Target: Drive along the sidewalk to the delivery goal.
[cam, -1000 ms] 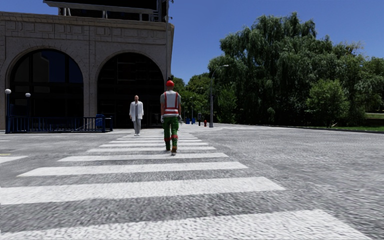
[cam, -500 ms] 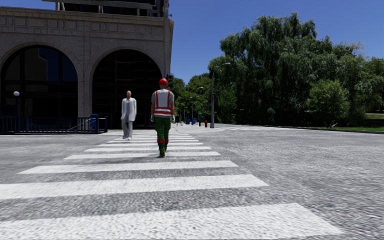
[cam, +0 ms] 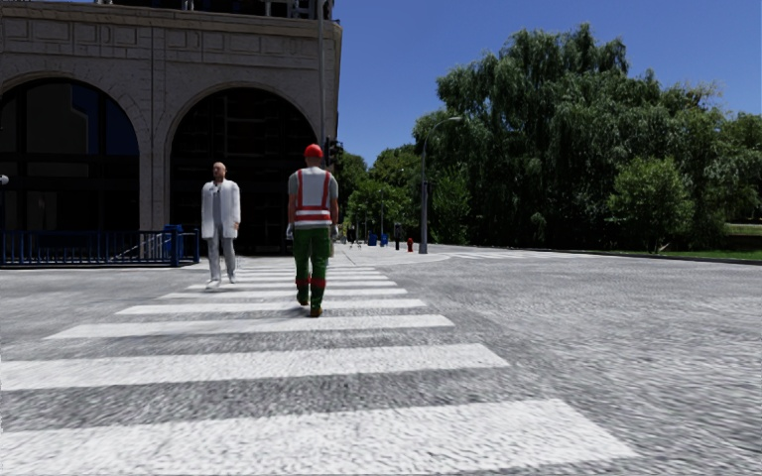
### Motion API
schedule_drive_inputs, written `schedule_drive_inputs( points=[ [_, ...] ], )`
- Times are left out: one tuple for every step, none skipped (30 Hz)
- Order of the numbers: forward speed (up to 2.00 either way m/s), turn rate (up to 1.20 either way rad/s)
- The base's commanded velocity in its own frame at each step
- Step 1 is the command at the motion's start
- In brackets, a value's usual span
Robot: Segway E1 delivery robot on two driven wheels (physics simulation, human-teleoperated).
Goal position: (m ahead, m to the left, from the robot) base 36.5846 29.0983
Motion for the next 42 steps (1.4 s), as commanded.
schedule_drive_inputs(
  points=[
    [1.65,0.12],
    [1.65,0.12],
    [1.60,0.17],
    [1.56,0.18],
    [1.56,0.18],
    [1.53,0.18],
    [1.53,0.18],
    [1.52,0.19],
    [1.52,0.19],
    [1.52,0.19],
    [1.52,0.19],
    [1.52,0.19],
    [1.52,0.19],
    [1.52,0.17],
    [1.52,0.00],
    [1.52,0.00],
    [1.51,0.00],
    [1.51,0.00],
    [1.51,0.00],
    [1.51,0.00],
    [1.51,0.00],
    [1.51,0.00],
    [1.51,0.06],
    [1.51,0.06],
    [1.51,0.16],
    [1.51,0.20],
    [1.51,0.20],
    [1.51,0.22],
    [1.51,0.24],
    [1.51,0.26],
    [1.51,0.26],
    [1.51,0.26],
    [1.51,0.27],
    [1.51,0.27],
    [1.51,0.27],
    [1.51,0.27],
    [1.51,0.27],
    [1.51,0.27],
    [1.51,0.27],
    [1.51,0.27],
    [1.51,0.24],
    [1.51,0.24]
  ],
)
